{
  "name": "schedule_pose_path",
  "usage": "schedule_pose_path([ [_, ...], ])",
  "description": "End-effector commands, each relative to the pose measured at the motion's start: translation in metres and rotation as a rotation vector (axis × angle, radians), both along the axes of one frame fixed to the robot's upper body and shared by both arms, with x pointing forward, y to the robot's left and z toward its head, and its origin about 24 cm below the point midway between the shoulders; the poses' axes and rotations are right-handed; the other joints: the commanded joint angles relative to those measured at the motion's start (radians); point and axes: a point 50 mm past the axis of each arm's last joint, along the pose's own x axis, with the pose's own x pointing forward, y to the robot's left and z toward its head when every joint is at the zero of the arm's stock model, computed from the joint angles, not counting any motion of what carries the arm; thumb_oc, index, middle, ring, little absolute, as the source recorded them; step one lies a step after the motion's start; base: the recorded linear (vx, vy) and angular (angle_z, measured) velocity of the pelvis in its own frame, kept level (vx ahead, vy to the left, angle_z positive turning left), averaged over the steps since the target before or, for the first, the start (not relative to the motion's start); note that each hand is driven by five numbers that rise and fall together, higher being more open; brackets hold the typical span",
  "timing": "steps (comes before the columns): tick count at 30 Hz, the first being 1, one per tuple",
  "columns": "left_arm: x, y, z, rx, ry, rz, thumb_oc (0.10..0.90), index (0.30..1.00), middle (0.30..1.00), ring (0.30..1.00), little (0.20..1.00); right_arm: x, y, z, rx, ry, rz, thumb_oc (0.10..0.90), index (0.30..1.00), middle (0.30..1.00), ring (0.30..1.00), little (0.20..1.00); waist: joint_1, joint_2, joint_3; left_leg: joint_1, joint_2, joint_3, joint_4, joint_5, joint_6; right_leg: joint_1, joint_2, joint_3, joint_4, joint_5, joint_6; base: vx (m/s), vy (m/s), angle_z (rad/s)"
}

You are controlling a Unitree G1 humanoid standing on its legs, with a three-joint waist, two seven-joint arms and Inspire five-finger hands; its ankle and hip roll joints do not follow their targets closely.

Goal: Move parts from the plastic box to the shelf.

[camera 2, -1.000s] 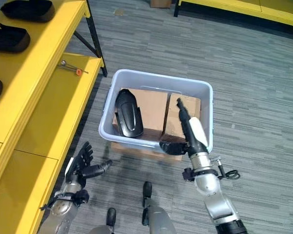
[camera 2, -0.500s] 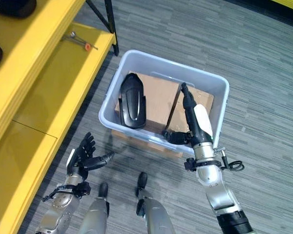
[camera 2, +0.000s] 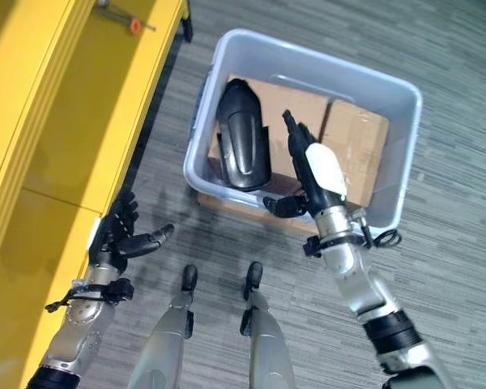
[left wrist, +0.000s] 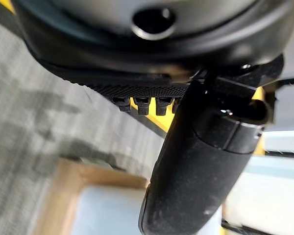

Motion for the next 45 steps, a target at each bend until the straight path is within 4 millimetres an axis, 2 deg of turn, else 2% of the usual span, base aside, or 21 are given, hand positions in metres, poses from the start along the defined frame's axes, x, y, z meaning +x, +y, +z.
schedule_pose_path([
  [1,-0.008,-0.007,0.03,0.012,-0.161,-0.063,0.9,1.0,1.0,1.0,1.0,-0.005,-0.009,0.066,-0.18,-0.259,-0.042,0.9,1.0,1.0,1.0,1.0,-0.019,-0.02,-0.077,0.006,0.066,0.012,0.014,-0.021,-0.013,0.071,-0.069,0.024,0.058,-0.088,0.1,-0.01,-0.011,0.12],
  [2,-0.007,-0.008,0.031,0.011,-0.165,-0.071,0.9,1.0,1.0,1.0,1.0,-0.003,-0.013,0.076,-0.262,-0.266,-0.072,0.9,1.0,1.0,1.0,1.0,-0.016,-0.021,-0.068,0.002,0.069,0.011,0.009,-0.018,-0.016,0.062,-0.069,0.02,0.063,-0.09,0.1,-0.01,-0.013,0.14],
  [3,-0.007,-0.008,0.031,0.008,-0.166,-0.07,0.9,1.0,1.0,1.0,1.0,-0.002,-0.013,0.077,-0.265,-0.268,-0.071,0.9,1.0,1.0,1.0,1.0,-0.018,-0.019,-0.068,0.002,0.07,0.011,0.008,-0.017,-0.017,0.061,-0.069,0.02,0.064,-0.09,0.1,-0.01,-0.019,0.12],
  [5,-0.006,-0.007,0.032,0.014,-0.168,-0.074,0.9,1.0,1.0,1.0,1.0,0.002,-0.022,0.089,-0.425,-0.264,-0.134,0.9,1.0,1.0,1.0,1.0,-0.013,-0.019,-0.053,-0.004,0.071,0.006,0.004,-0.012,-0.022,0.053,-0.067,0.013,0.076,-0.097,0.1,0.0,-0.011,0.03],
  [11,-0.004,-0.008,0.034,0.026,-0.173,-0.086,0.9,1.0,1.0,1.0,1.0,0.008,-0.036,0.107,-0.632,-0.225,-0.221,0.9,1.0,1.0,1.0,1.0,-0.002,-0.009,-0.025,-0.011,0.083,-0.009,-0.02,0.014,-0.038,0.019,-0.063,-0.008,0.114,-0.112,0.096,0.0,-0.054,0.03],
  [15,-0.001,-0.009,0.034,0.035,-0.171,-0.096,0.9,1.0,1.0,1.0,1.0,0.013,-0.036,0.119,-0.744,-0.219,-0.25,0.9,1.0,1.0,1.0,1.0,0.005,-0.007,-0.008,-0.008,0.1,-0.019,-0.045,0.034,-0.049,-0.005,-0.053,-0.022,0.139,-0.122,0.092,0.0,-0.081,0.05],
  [17,0.0,-0.01,0.035,0.044,-0.168,-0.108,0.9,1.0,1.0,1.0,1.0,0.019,-0.035,0.121,-0.853,-0.195,-0.272,0.9,1.0,1.0,1.0,1.0,0.017,-0.007,0.002,-0.009,0.115,-0.027,-0.062,0.049,-0.056,-0.022,-0.047,-0.035,0.158,-0.135,0.089,0.01,-0.123,0.04],
  [21,0.001,-0.01,0.037,0.046,-0.176,-0.114,0.9,1.0,1.0,1.0,1.0,0.026,-0.033,0.121,-0.962,-0.163,-0.284,0.9,1.0,1.0,1.0,1.0,0.021,-0.001,0.008,-0.012,0.128,-0.042,-0.085,0.065,-0.064,-0.041,-0.044,-0.047,0.178,-0.148,0.087,0.01,-0.092,0.04],
  [26,0.003,-0.015,0.037,0.038,-0.178,-0.13,0.9,1.0,1.0,1.0,1.0,0.036,-0.027,0.121,-1.116,-0.126,-0.296,0.9,1.0,1.0,1.0,1.0,0.035,0.022,0.019,-0.027,0.142,-0.063,-0.113,0.088,-0.074,-0.086,-0.044,-0.077,0.221,-0.172,0.081,0.03,-0.117,0.1],
  [37,0.007,-0.022,0.041,0.019,-0.202,-0.143,0.9,1.0,1.0,1.0,1.0,0.041,-0.019,0.145,-1.21,-0.207,-0.36,0.9,1.0,1.0,1.0,1.0,0.044,0.052,0.022,-0.058,0.142,-0.091,-0.133,0.1,-0.074,-0.152,-0.049,-0.089,0.286,-0.2,0.075,0.02,-0.041,0.08],
  [45,0.006,-0.025,0.042,-0.003,-0.219,-0.146,0.9,1.0,1.0,1.0,1.0,0.046,-0.029,0.156,-1.287,-0.208,-0.447,0.9,1.0,1.0,1.0,1.0,0.057,0.076,0.022,-0.09,0.142,-0.112,-0.16,0.113,-0.08,-0.219,-0.062,-0.098,0.333,-0.223,0.075,0.03,-0.026,0.07],
])
